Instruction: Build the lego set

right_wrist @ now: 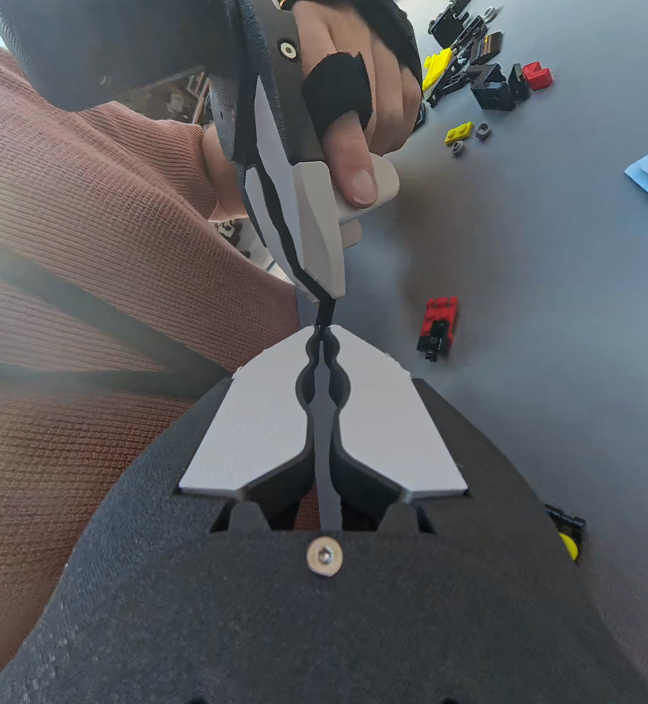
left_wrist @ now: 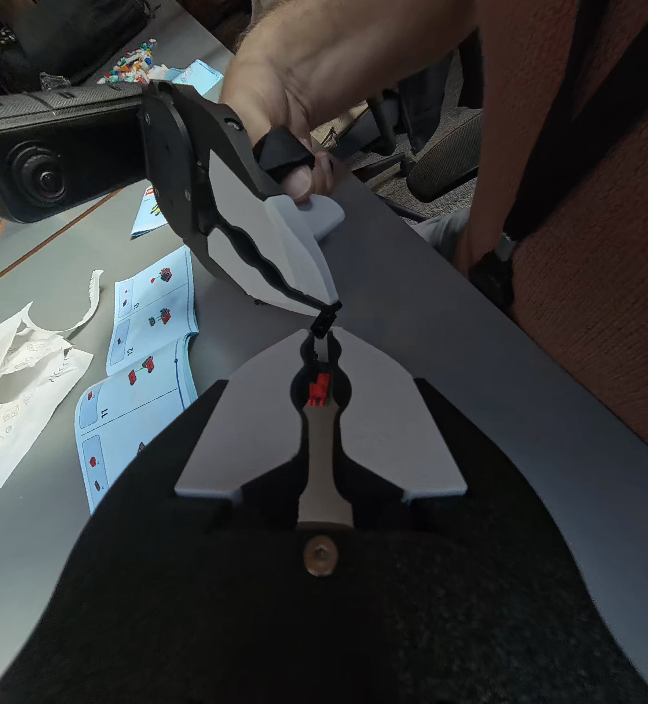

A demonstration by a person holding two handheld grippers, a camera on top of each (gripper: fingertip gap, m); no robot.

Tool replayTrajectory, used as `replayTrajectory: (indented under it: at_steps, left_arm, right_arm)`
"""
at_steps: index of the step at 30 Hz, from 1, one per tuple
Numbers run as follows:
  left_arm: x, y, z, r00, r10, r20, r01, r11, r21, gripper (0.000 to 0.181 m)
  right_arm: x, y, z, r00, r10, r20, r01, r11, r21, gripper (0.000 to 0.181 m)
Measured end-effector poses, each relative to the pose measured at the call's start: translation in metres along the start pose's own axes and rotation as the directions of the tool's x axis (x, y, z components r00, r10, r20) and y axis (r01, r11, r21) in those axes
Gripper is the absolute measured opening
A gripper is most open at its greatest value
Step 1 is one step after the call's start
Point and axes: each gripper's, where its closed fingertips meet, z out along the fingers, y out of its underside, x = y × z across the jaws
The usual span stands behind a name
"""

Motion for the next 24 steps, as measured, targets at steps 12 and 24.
replayTrajectory:
  at_steps: [12, 24]
  left_arm:
    - [-0.003, -0.003, -0.001, 0.985, 0.158, 0.076, -0.157, 0.987, -0.01, 0.009]
    - [0.001, 0.001, 0.0, 0.996, 0.082, 0.035, -0.081, 0.996, -0.022, 0.007]
  right_arm:
    - [-0.005, -0.001, 0.0, 0.983, 0.115, 0.145, -0.12, 0.992, 0.026, 0.001]
    - [-0.001, -0.012, -0.006, 0.969, 0.173, 0.176, -0.19, 0.978, 0.087, 0.003]
